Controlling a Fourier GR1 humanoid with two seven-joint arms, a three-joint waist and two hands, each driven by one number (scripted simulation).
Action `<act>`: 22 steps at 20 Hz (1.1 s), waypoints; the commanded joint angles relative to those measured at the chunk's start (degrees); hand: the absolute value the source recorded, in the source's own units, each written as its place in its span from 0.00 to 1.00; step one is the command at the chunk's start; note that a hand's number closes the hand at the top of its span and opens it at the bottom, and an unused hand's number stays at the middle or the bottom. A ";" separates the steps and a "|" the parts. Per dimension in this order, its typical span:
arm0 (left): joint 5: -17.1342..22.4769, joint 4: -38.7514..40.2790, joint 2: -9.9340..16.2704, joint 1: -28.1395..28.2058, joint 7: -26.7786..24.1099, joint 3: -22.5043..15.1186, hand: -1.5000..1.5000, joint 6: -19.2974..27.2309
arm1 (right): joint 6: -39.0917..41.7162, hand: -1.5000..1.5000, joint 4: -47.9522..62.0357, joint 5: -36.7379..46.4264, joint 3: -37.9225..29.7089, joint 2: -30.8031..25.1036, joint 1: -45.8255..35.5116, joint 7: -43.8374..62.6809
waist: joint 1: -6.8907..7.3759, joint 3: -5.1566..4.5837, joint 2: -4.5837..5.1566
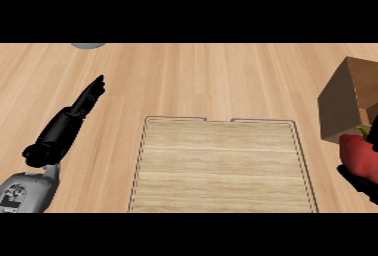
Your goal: Pick the bell pepper from the tray and place it in the cardboard box
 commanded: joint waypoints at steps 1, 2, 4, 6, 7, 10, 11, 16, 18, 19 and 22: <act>-1.42 0.43 -1.79 -3.02 2.65 -1.06 0.50 0.35 | 4.28 1.00 12.87 -5.78 -8.57 -3.64 -6.74 -3.11 | 0.60 0.02 0.11; -0.99 1.00 -0.99 -2.51 1.89 0.43 0.50 -0.32 | 4.65 1.00 15.53 -4.59 -9.06 -4.27 -8.36 -4.85 | 0.74 0.01 0.09; -0.99 1.98 -1.25 -2.64 0.04 0.23 0.50 -1.24 | 3.75 1.00 22.00 3.60 -4.38 -5.57 -10.67 -7.77 | 1.31 0.00 0.26; -0.72 0.17 -1.37 -3.07 1.73 0.58 0.50 -1.35 | 6.78 1.00 25.84 4.42 -3.06 -7.68 -13.28 -9.04 | 1.42 0.00 0.19; -2.93 0.58 -3.32 -2.25 0.56 -2.22 0.50 0.02 | 8.34 1.00 29.31 5.27 -3.00 -9.87 -13.10 -10.29 | 1.68 0.01 0.38; -2.56 0.97 -2.40 -1.22 -0.06 -1.14 0.50 -0.55 | 14.71 1.00 36.58 5.88 -0.05 -13.34 -14.41 -12.57 | 2.39 0.01 0.49; -0.68 -0.87 -1.61 -3.14 2.58 -0.07 0.50 -1.96 | 14.74 1.00 39.22 7.43 1.05 -13.28 -13.61 -15.04 | 2.33 0.06 0.43; -3.53 3.99 -2.92 -2.66 -3.10 -0.46 0.50 -1.24 | 18.59 1.00 52.72 13.01 6.19 -14.84 -22.43 -23.42 | 2.43 0.01 0.70; -1.67 1.82 -2.30 -4.55 1.36 -0.13 0.50 -3.02 | 17.77 1.00 57.78 17.92 9.43 -14.84 -25.22 -24.99 | 3.42 0.07 0.80; -1.20 -1.54 -1.26 -1.50 1.63 0.73 0.50 -3.10 | 16.47 1.00 61.13 18.41 8.23 -15.69 -22.69 -29.70 | 2.78 0.09 0.43; -1.00 -2.52 -1.33 -0.32 1.96 0.93 0.50 -3.34 | 18.95 0.00 67.04 20.00 11.03 -15.45 -24.64 -36.69 | 2.93 0.11 0.43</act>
